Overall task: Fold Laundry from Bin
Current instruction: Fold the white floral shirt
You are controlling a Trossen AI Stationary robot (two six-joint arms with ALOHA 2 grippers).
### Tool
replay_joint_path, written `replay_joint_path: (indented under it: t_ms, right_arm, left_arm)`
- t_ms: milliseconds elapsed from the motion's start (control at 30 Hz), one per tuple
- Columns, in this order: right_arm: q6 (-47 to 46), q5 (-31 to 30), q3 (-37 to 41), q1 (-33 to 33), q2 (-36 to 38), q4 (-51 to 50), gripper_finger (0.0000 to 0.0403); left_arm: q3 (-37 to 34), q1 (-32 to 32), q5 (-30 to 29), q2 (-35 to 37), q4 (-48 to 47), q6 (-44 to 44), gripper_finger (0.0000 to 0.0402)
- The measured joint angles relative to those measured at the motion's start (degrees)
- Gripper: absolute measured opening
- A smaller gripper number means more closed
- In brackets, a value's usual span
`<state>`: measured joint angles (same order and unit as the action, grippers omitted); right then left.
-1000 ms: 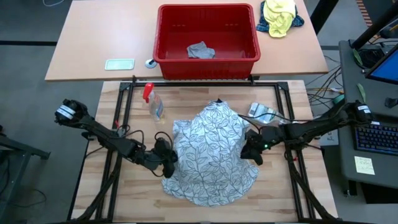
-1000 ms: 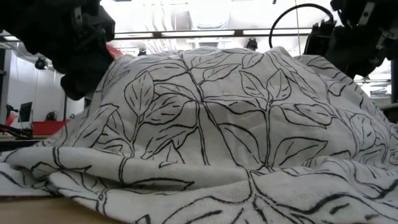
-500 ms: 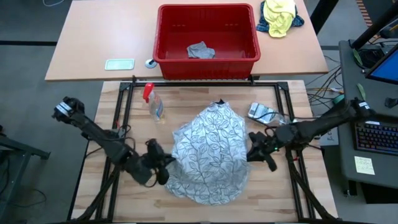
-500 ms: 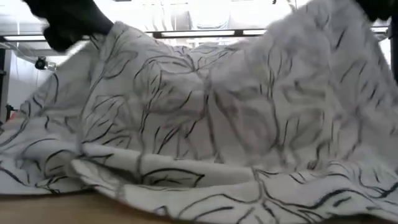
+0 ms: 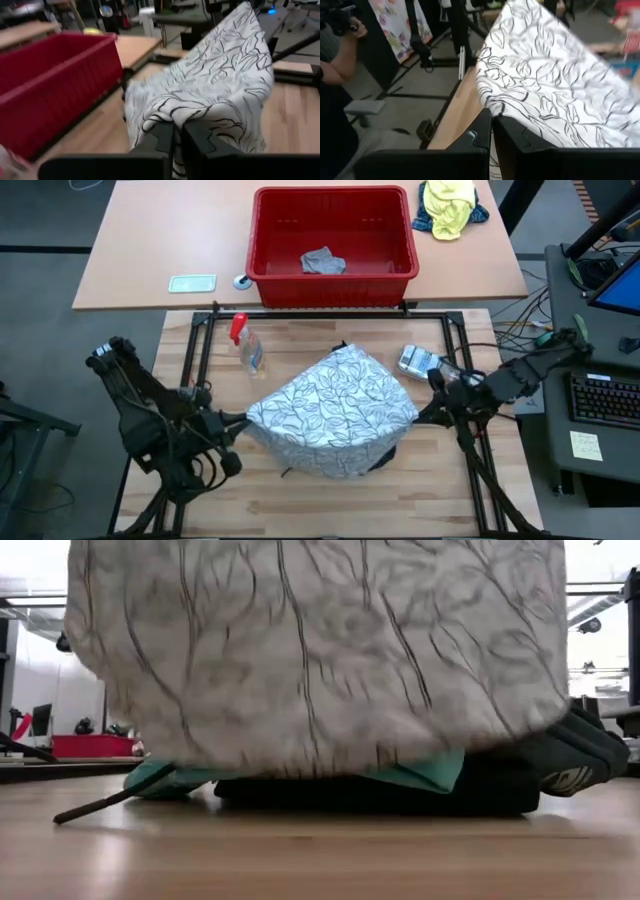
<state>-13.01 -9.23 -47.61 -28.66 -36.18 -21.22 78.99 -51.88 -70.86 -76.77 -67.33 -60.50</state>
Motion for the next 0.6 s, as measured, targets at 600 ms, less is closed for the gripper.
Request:
replay_joint_path:
  t_ms: [600]
  right_arm:
    - [11.9, -5.89, -15.95, 0.01, 0.02, -11.82, 0.0009]
  left_arm:
    - [14.43, -0.07, 0.79, 0.63, -18.31, 5.85, 0.0]
